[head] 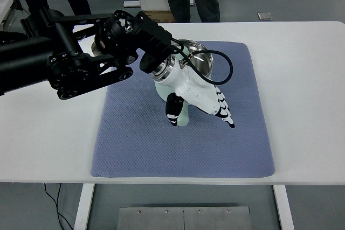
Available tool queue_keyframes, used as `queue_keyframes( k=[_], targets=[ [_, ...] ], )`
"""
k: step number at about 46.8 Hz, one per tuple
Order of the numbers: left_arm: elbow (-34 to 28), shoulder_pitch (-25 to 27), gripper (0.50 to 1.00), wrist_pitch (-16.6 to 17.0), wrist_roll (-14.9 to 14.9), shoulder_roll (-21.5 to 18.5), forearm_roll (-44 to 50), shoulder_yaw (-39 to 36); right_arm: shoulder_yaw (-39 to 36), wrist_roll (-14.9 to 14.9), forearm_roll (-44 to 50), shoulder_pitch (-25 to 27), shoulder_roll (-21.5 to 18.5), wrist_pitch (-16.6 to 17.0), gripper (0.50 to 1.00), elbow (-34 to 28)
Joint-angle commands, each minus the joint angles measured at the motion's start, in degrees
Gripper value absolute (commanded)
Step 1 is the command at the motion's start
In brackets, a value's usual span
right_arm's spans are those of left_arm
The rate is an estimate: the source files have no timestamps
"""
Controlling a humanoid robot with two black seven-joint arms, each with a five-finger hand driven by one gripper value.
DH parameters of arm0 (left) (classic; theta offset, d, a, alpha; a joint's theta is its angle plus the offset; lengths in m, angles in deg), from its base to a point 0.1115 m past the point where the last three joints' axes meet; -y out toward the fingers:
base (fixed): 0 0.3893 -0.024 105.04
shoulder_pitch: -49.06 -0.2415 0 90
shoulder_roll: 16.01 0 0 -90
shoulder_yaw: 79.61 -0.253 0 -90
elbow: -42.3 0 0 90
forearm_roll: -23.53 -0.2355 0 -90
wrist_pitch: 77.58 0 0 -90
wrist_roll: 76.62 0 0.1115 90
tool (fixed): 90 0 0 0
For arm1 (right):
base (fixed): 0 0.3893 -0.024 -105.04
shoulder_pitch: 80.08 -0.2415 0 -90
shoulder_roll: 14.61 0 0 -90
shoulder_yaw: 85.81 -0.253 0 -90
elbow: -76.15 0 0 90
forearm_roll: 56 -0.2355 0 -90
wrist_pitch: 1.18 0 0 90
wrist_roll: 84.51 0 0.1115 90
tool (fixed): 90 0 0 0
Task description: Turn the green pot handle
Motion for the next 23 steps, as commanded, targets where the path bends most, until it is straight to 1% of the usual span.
queue_keyframes(
  k=[1, 12, 23],
  targets=[
    [0.00, 0.47, 1.000, -0.09, 0.01, -0.03, -0.20, -0.96, 0.00, 0.00, 0.00, 0.00, 0.00, 0.00, 1.000, -0.14],
    [0.09, 1.43, 1.000, -0.09, 0.01, -0.29, -0.64, -4.74, 0.00, 0.00, 0.00, 0.00, 0.00, 0.00, 1.000, -0.14],
    [0.26, 1.00, 1.000, -0.01, 0.01, -0.38, -1.08, -7.29, 0.00, 0.00, 0.00, 0.00, 0.00, 0.00, 1.000, -0.14]
  ],
)
